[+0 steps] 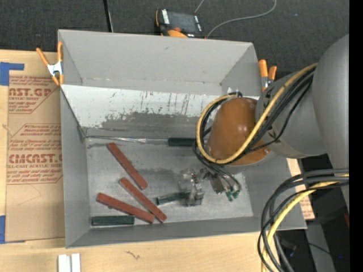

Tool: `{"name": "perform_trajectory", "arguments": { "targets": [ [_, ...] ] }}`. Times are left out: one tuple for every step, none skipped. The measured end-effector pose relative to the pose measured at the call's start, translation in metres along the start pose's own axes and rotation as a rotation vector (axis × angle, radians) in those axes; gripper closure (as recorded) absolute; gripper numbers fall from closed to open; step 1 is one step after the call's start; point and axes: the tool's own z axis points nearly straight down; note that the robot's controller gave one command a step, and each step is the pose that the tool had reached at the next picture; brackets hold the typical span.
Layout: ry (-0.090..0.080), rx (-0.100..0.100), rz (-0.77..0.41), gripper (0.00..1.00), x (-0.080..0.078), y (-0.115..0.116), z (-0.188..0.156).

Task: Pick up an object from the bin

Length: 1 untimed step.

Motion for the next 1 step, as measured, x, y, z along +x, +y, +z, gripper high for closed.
{"name": "perform_trajectory", "arguments": {
  "targets": [
    [-0.01, 0.001, 0.056, 1.0, 0.0125, 0.0189, -0.1622]
  ]
}}
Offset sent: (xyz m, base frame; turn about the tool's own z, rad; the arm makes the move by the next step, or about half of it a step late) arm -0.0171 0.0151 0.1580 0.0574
